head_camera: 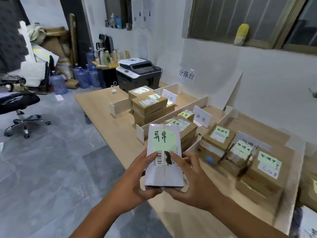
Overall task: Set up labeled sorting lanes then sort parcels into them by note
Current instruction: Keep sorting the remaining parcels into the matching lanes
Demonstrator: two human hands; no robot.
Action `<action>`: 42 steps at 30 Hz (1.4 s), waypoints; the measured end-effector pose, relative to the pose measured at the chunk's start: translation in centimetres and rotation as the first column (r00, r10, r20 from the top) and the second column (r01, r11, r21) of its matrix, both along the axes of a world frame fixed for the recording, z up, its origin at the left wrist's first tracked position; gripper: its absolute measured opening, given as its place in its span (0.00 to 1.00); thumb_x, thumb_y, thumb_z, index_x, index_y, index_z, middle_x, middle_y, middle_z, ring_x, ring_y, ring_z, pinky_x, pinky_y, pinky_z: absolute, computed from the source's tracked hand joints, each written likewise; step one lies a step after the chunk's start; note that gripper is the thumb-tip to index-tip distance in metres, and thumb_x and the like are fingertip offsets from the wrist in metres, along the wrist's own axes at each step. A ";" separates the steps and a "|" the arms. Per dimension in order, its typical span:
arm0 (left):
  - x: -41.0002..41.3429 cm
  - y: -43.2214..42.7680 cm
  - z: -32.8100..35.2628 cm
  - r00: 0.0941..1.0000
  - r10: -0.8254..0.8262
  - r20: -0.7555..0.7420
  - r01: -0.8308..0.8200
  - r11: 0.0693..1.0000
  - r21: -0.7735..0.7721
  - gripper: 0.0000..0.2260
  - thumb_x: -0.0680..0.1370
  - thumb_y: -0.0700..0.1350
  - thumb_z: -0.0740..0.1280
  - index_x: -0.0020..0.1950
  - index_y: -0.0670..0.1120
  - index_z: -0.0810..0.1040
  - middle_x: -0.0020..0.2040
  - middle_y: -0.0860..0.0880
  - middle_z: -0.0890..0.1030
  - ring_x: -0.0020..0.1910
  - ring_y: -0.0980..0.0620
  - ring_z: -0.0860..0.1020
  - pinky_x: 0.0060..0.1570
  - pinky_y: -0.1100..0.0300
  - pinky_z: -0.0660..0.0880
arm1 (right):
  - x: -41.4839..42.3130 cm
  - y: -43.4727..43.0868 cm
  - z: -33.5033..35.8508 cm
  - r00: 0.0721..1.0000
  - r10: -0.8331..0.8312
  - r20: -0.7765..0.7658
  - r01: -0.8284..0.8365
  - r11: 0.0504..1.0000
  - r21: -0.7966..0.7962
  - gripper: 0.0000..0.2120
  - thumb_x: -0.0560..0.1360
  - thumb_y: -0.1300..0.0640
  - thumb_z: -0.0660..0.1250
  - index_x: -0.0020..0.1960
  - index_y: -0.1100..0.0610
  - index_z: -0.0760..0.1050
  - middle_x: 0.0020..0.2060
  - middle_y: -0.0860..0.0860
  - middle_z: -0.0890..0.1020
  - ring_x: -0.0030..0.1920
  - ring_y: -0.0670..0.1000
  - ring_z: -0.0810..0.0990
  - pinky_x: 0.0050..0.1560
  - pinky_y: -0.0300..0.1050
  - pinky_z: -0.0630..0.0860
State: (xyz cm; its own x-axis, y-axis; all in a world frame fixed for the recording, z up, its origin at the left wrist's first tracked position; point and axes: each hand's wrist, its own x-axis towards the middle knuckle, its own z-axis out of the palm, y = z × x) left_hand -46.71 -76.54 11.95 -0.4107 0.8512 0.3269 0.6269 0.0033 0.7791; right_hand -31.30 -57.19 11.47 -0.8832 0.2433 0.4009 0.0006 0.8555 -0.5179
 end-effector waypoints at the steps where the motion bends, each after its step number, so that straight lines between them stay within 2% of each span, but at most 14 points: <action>1: -2.0 1.3 -0.3 1.000 0.012 0.016 -0.012 1.000 -0.009 0.42 0.72 0.50 0.80 0.80 0.60 0.61 0.81 0.62 0.57 0.78 0.60 0.62 0.66 0.66 0.71 | -2.0 1.3 -0.3 1.000 0.002 0.011 -0.002 1.000 0.000 0.46 0.70 0.29 0.71 0.80 0.40 0.56 0.70 0.44 0.58 0.69 0.38 0.64 0.63 0.33 0.73; 5: -9.6 6.6 0.6 1.000 -0.010 0.014 0.011 0.995 -0.099 0.42 0.71 0.57 0.79 0.78 0.65 0.59 0.80 0.65 0.56 0.76 0.63 0.63 0.67 0.64 0.72 | -8.8 6.0 -0.7 1.000 -0.009 0.026 0.011 0.997 -0.081 0.46 0.69 0.27 0.70 0.80 0.36 0.53 0.70 0.41 0.57 0.70 0.35 0.62 0.63 0.24 0.66; 7: -13.5 9.7 1.8 0.999 -0.052 -0.007 0.050 0.991 -0.126 0.42 0.70 0.59 0.78 0.78 0.67 0.58 0.79 0.67 0.57 0.76 0.63 0.63 0.67 0.65 0.72 | -11.9 8.6 -0.3 0.999 -0.051 0.010 0.052 0.993 -0.103 0.46 0.69 0.26 0.70 0.79 0.34 0.52 0.70 0.40 0.56 0.69 0.33 0.61 0.60 0.23 0.67; 12: -21.2 18.3 2.8 0.989 -0.144 -0.028 0.136 0.969 -0.207 0.44 0.70 0.57 0.79 0.75 0.72 0.54 0.79 0.67 0.56 0.75 0.64 0.62 0.67 0.66 0.72 | -17.7 14.9 0.1 0.984 -0.171 0.046 0.177 0.971 -0.160 0.45 0.68 0.26 0.69 0.78 0.31 0.51 0.69 0.41 0.56 0.68 0.35 0.61 0.63 0.35 0.76; 15: -26.3 24.8 2.1 0.974 -0.226 -0.006 0.217 0.940 -0.262 0.45 0.70 0.55 0.80 0.74 0.73 0.53 0.79 0.67 0.55 0.76 0.64 0.60 0.64 0.70 0.72 | -21.2 19.5 -0.4 0.956 -0.265 0.126 0.284 0.943 -0.175 0.45 0.66 0.26 0.69 0.75 0.25 0.46 0.71 0.41 0.54 0.67 0.39 0.61 0.68 0.43 0.75; 17: -30.2 29.9 1.5 0.948 -0.317 -0.012 0.303 0.915 -0.267 0.45 0.70 0.54 0.80 0.74 0.74 0.53 0.78 0.68 0.56 0.75 0.66 0.59 0.61 0.74 0.71 | -24.0 22.9 -1.0 0.927 -0.354 0.126 0.370 0.918 -0.144 0.47 0.66 0.26 0.69 0.76 0.26 0.45 0.70 0.42 0.54 0.68 0.42 0.62 0.70 0.44 0.73; 21: -37.2 40.7 0.6 0.882 -0.469 0.046 0.465 0.849 -0.253 0.42 0.68 0.54 0.80 0.74 0.70 0.58 0.70 0.76 0.61 0.69 0.74 0.64 0.58 0.75 0.72 | -29.8 29.6 -1.7 0.852 -0.499 0.155 0.522 0.833 -0.186 0.46 0.66 0.28 0.69 0.78 0.31 0.50 0.65 0.42 0.56 0.68 0.47 0.68 0.67 0.42 0.74; 23: -39.9 45.4 -0.1 0.860 -0.509 0.048 0.501 0.821 -0.273 0.43 0.68 0.56 0.80 0.74 0.67 0.58 0.70 0.72 0.63 0.68 0.72 0.66 0.61 0.72 0.71 | -32.5 32.8 -2.1 0.811 -0.547 0.208 0.582 0.791 -0.189 0.46 0.66 0.29 0.69 0.79 0.35 0.51 0.64 0.43 0.57 0.66 0.48 0.69 0.65 0.39 0.74; 25: -42.0 49.5 -1.7 0.845 -0.529 0.076 0.523 0.790 -0.320 0.44 0.65 0.58 0.79 0.75 0.64 0.58 0.72 0.62 0.65 0.69 0.63 0.67 0.64 0.66 0.71 | -34.4 35.7 -3.1 0.769 -0.578 0.273 0.631 0.753 -0.187 0.47 0.67 0.31 0.71 0.79 0.38 0.52 0.64 0.44 0.58 0.63 0.48 0.71 0.63 0.39 0.74; 27: -43.4 52.3 -4.0 0.833 -0.544 0.101 0.539 0.757 -0.369 0.45 0.63 0.59 0.77 0.75 0.62 0.57 0.72 0.58 0.65 0.68 0.59 0.69 0.61 0.69 0.69 | -35.8 37.5 -4.8 0.743 -0.583 0.329 0.660 0.722 -0.208 0.46 0.68 0.35 0.74 0.79 0.39 0.54 0.63 0.44 0.58 0.62 0.49 0.73 0.61 0.41 0.76; 29: -43.9 54.0 -6.8 0.818 -0.560 0.131 0.558 0.717 -0.418 0.44 0.64 0.54 0.79 0.74 0.60 0.58 0.72 0.57 0.66 0.67 0.58 0.70 0.58 0.70 0.69 | -36.8 38.4 -6.9 0.712 -0.572 0.407 0.683 0.700 -0.211 0.45 0.68 0.39 0.76 0.78 0.40 0.54 0.61 0.44 0.58 0.61 0.51 0.73 0.60 0.43 0.77; 32: -43.5 54.9 -10.8 0.811 -0.560 0.171 0.568 0.680 -0.463 0.44 0.67 0.46 0.80 0.75 0.54 0.58 0.72 0.51 0.66 0.69 0.52 0.71 0.64 0.56 0.73 | -38.0 39.2 -9.9 0.653 -0.543 0.528 0.698 0.702 -0.142 0.47 0.68 0.41 0.76 0.77 0.44 0.53 0.60 0.45 0.57 0.58 0.50 0.70 0.55 0.40 0.70; 37: -42.9 57.0 -13.1 0.803 -0.559 0.204 0.589 0.695 -0.413 0.43 0.66 0.41 0.81 0.74 0.48 0.60 0.72 0.48 0.64 0.69 0.49 0.70 0.65 0.46 0.75 | -38.8 41.4 -11.8 0.602 -0.567 0.562 0.737 0.666 -0.117 0.46 0.64 0.42 0.77 0.73 0.43 0.53 0.56 0.45 0.57 0.52 0.50 0.71 0.47 0.41 0.70; 42: -42.9 57.8 -13.7 0.797 -0.571 0.198 0.593 0.676 -0.437 0.44 0.66 0.40 0.81 0.74 0.49 0.58 0.73 0.49 0.61 0.69 0.49 0.71 0.63 0.46 0.76 | -38.9 41.8 -12.1 0.572 -0.569 0.591 0.758 0.642 -0.115 0.46 0.64 0.44 0.79 0.71 0.44 0.53 0.56 0.46 0.56 0.51 0.52 0.72 0.47 0.41 0.72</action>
State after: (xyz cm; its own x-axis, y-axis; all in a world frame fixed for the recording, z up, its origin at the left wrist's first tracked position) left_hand -89.60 -18.79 -1.76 0.2156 0.9623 -0.1660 0.5916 0.0065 0.8062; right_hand -70.19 -15.38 -0.64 -0.4468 0.8647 -0.2296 0.8110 0.2830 -0.5120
